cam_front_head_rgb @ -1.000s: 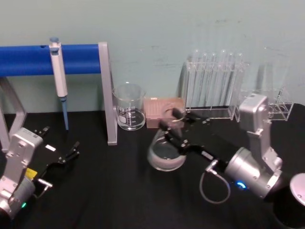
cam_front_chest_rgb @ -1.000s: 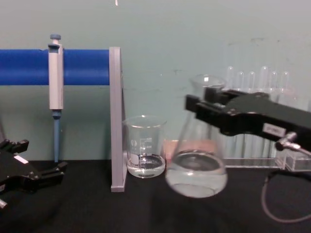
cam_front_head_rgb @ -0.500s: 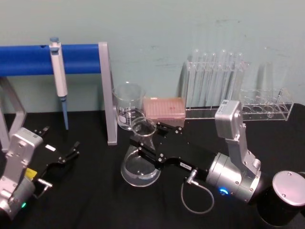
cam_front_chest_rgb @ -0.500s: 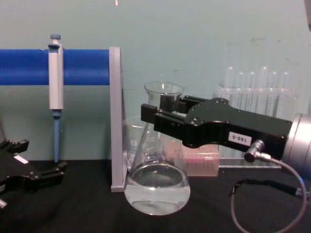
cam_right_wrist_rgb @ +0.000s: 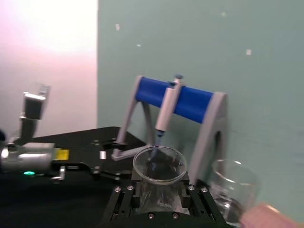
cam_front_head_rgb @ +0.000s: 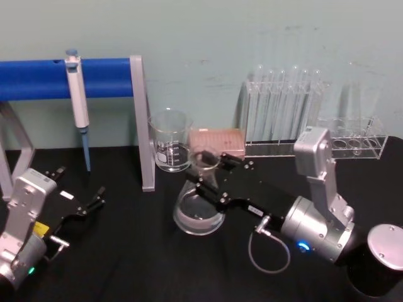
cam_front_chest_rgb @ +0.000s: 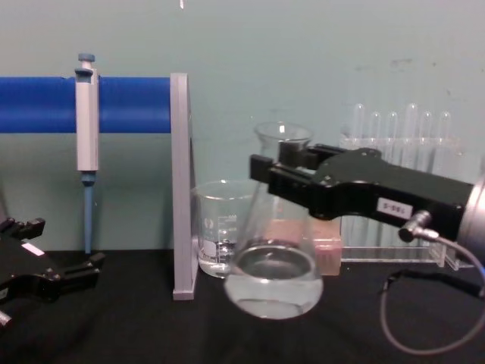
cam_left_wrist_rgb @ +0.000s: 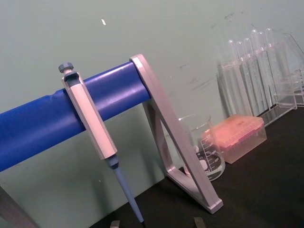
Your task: Grasp the erlenmeyer flask with one hand, shake it three times, then place it back.
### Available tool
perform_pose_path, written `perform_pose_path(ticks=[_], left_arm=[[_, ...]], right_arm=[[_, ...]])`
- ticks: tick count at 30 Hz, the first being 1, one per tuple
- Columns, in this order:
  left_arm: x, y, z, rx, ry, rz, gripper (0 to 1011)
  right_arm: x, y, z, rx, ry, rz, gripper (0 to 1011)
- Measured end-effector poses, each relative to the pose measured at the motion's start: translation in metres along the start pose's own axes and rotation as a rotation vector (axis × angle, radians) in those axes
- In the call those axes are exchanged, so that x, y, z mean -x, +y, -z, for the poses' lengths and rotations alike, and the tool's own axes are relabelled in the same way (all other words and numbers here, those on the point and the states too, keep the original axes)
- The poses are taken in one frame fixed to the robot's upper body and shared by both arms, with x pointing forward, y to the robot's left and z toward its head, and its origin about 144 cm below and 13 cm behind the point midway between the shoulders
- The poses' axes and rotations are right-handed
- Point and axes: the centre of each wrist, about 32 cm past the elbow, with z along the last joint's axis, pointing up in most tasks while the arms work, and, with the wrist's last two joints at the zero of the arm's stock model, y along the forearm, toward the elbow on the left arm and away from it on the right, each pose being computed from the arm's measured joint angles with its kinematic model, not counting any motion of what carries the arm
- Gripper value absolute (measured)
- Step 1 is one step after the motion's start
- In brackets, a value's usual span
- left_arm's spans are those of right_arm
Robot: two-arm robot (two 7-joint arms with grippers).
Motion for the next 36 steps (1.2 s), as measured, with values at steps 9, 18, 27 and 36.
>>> perform_pose_path(ticks=[9,18,27,36], left_arm=[[0.000,0.000,0.000,0.000,0.000,0.000,1001],[0.000,0.000,0.000,0.000,0.000,0.000,1001],[0.000,0.000,0.000,0.000,0.000,0.000,1001],[0.000,0.000,0.000,0.000,0.000,0.000,1001]], right_arm=[[-0.007,-0.022,-0.003,0.011,-0.013,0.160,449],[-0.011,-0.050,-0.006,0.039,-0.027,0.327,449],[-0.012,-0.073,-0.008,0.056,-0.045,0.461,449],[-0.012,-0.085,-0.010,0.068,-0.053,0.521,449]])
